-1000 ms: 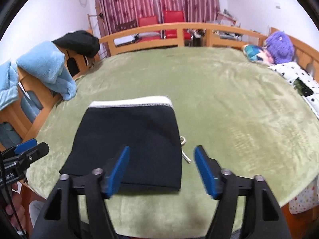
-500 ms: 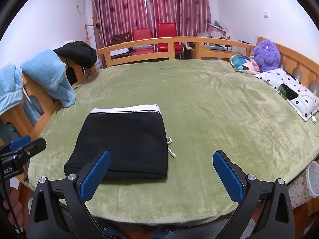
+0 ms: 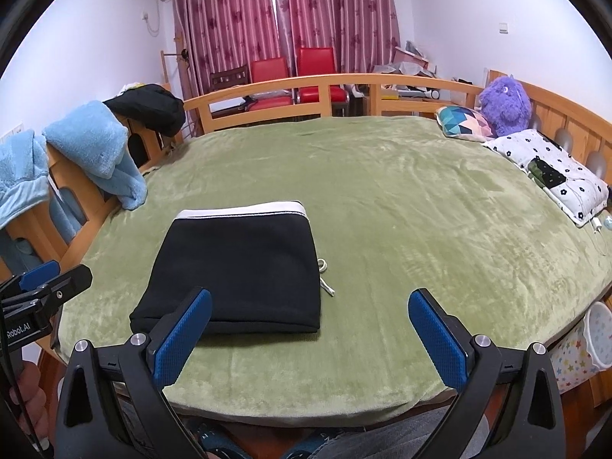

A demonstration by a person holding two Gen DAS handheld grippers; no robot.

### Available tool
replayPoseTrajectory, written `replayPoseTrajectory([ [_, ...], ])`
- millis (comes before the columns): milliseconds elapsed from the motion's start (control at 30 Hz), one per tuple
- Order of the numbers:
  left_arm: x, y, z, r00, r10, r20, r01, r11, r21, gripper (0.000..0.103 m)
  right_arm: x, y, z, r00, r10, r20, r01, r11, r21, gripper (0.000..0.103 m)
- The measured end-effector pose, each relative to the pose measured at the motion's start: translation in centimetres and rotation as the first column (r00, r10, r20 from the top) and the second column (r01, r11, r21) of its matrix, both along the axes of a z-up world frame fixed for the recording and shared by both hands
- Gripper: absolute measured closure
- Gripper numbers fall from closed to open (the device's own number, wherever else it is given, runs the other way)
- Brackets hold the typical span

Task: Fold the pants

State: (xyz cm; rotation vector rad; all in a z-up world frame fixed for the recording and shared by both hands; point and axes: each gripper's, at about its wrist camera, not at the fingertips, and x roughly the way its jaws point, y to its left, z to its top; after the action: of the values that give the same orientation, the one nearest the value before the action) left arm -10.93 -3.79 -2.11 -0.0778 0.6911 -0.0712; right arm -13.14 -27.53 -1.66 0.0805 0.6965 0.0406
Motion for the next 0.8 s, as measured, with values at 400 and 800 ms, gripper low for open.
replayPoseTrajectory([
  [400, -1.1, -0.2, 0.1, 1.0, -0.002, 0.009, 0.002, 1.0, 0.0, 0.012, -0.2, 0.2, 0.2, 1.0, 0.002, 0.002, -0.002, 1.0, -0.001, 0.002],
  [800, -1.0, 0.1, 0.2, 1.0, -0.005, 0.009, 0.005, 1.0, -0.003, 0.012, -0.5, 0.4, 0.3, 1.0, -0.003, 0.002, 0.002, 1.0, 0.002, 0.002],
])
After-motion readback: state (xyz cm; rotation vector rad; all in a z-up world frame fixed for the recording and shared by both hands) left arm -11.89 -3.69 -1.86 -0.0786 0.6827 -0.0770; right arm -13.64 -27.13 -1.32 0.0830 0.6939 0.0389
